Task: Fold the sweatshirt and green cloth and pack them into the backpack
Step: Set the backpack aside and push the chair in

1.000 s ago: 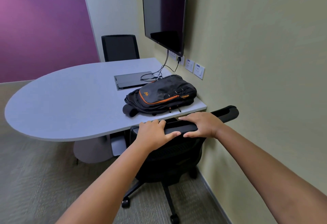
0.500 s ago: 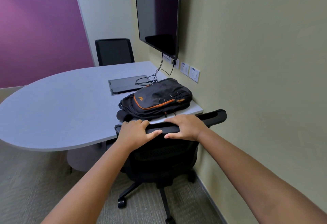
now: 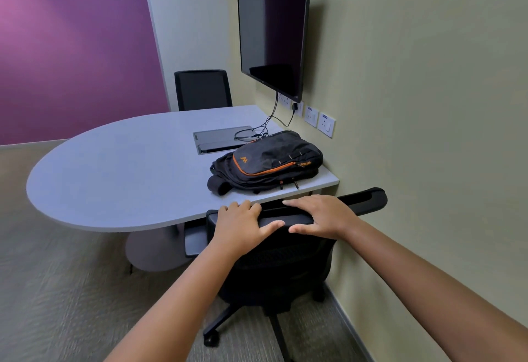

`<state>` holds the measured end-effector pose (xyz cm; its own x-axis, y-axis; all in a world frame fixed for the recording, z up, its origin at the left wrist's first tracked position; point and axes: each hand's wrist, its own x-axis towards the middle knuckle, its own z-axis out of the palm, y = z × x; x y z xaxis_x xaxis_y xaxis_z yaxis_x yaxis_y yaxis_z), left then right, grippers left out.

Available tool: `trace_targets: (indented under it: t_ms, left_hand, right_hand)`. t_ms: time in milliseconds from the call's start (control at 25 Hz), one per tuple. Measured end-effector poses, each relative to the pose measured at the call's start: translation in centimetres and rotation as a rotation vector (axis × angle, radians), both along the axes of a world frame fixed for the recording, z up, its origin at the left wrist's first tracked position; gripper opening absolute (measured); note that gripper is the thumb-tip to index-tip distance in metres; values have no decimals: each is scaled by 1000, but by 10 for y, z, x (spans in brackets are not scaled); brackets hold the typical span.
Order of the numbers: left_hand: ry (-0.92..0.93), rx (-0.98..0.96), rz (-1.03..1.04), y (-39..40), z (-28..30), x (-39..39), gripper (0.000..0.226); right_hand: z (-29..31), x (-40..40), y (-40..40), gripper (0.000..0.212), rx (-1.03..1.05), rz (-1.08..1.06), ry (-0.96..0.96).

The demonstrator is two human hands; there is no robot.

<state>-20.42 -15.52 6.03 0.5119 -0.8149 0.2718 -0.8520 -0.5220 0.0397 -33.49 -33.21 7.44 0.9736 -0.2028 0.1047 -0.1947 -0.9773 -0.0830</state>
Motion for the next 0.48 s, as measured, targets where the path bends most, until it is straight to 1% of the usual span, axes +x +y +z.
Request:
trace_targets:
  t_ms: [120, 320, 480]
  left_hand:
    - [-8, 41, 28, 7, 0, -12, 87]
    - [6, 72, 50, 10, 1, -15, 76]
    - [12, 72, 61, 2, 2, -13, 76]
  right_hand:
    - [0, -8, 5, 94, -6, 16, -8]
    - [3, -9, 6, 94, -13, 21, -9]
    - [6, -5, -2, 92, -8, 17, -2]
